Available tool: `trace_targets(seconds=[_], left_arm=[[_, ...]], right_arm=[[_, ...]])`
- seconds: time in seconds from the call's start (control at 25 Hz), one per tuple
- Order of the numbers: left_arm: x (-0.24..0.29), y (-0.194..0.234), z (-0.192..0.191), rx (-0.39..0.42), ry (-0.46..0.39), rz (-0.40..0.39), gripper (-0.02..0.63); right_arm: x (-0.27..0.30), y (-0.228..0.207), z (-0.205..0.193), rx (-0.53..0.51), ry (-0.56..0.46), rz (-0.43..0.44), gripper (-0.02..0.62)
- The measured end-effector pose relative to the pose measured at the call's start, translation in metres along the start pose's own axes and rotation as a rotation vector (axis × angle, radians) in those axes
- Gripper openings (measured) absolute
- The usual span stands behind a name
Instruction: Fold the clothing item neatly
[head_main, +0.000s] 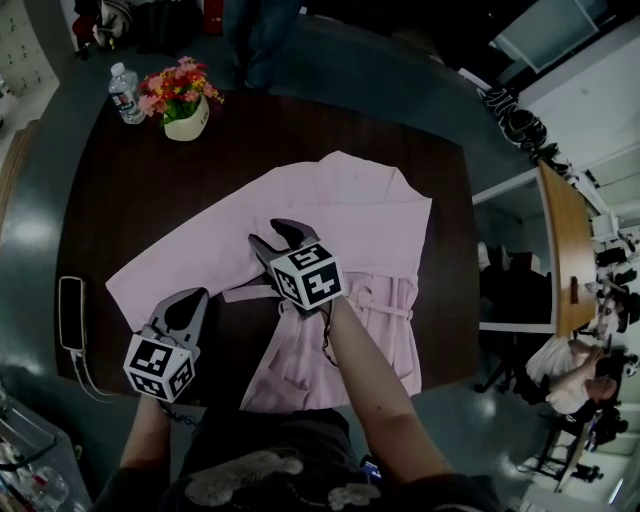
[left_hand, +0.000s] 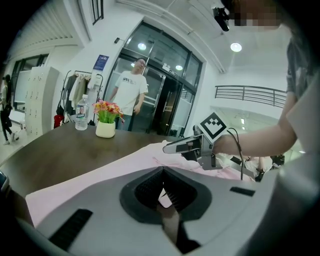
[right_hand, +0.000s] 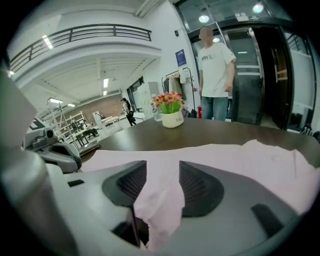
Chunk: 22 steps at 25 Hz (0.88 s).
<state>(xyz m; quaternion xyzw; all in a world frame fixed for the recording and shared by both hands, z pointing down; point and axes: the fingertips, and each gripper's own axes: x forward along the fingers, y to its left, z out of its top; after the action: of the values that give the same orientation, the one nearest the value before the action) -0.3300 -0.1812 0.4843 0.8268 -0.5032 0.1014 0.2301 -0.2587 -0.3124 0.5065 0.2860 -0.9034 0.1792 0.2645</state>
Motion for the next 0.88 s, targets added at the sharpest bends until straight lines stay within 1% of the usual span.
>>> trace_targets(seconds=[0.12, 0.2, 0.24, 0.36, 0.52, 0.6, 0.64, 0.68, 0.8, 0.88], left_arm=[[0.003, -0.004, 0.001, 0.007, 0.005, -0.004, 0.011], [0.003, -0.007, 0.003, 0.010, 0.003, -0.002, 0.009], [0.003, -0.010, 0.005, 0.010, 0.000, 0.001, 0.009], [-0.002, -0.020, 0.008, 0.012, -0.011, 0.020, 0.011], [-0.012, -0.035, 0.007, -0.008, -0.038, 0.075, 0.009], [-0.023, -0.048, 0.004, -0.013, -0.041, 0.099, 0.009], [-0.030, -0.054, 0.001, -0.009, -0.037, 0.114, 0.011], [-0.036, -0.059, -0.002, -0.004, -0.032, 0.132, 0.009], [-0.055, -0.071, -0.012, -0.006, -0.031, 0.191, 0.009], [-0.065, -0.075, -0.018, -0.017, -0.037, 0.232, 0.011]], right_arm=[[-0.018, -0.010, -0.007, 0.036, -0.014, -0.036, 0.173], [-0.030, -0.017, -0.022, 0.062, 0.019, -0.055, 0.172], [-0.034, -0.017, -0.031, 0.073, 0.045, -0.046, 0.172], [-0.040, -0.002, -0.057, 0.107, 0.111, 0.032, 0.170], [-0.043, 0.019, -0.077, 0.111, 0.143, 0.129, 0.169], [-0.047, 0.026, -0.081, 0.106, 0.134, 0.157, 0.134], [-0.050, 0.027, -0.081, 0.101, 0.120, 0.154, 0.112], [-0.051, 0.025, -0.079, 0.093, 0.101, 0.138, 0.106], [-0.049, 0.013, -0.073, 0.061, 0.054, 0.079, 0.106], [-0.042, 0.013, -0.074, 0.035, 0.068, 0.098, 0.106]])
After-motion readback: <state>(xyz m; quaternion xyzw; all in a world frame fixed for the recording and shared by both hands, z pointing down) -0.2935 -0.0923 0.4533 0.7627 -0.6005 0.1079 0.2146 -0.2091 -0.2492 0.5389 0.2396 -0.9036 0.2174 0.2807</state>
